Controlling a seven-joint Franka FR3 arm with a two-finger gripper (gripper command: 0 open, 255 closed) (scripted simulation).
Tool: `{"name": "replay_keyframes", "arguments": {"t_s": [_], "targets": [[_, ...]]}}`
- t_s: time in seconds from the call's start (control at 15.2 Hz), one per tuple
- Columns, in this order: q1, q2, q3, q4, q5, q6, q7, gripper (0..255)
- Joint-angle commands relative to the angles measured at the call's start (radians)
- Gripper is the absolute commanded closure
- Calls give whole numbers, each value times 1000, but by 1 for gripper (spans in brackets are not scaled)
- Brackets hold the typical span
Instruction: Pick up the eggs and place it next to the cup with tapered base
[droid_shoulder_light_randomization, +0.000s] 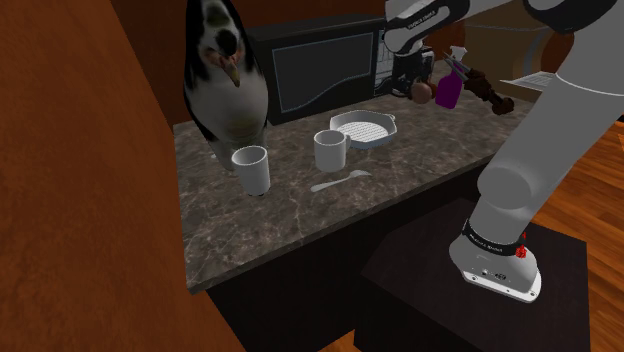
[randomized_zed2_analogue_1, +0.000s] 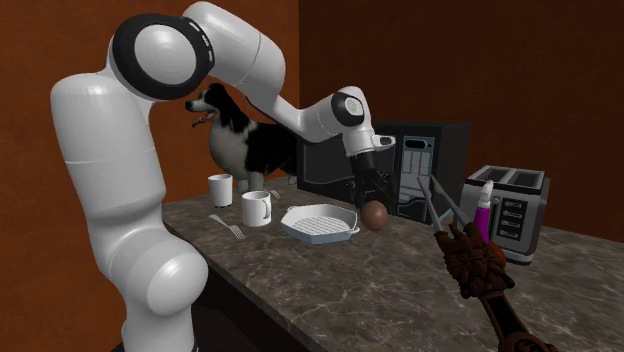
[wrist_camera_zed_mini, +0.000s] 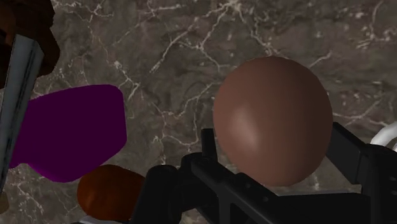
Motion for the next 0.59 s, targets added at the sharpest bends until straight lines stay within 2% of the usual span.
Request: {"name": "replay_keyframes", "arguments": {"t_s": [0.0,0.53], "targets": [[1,-7,2,22,3,-28,-10,255],[6,-23,9,110,11,-126,-44,255]]}}
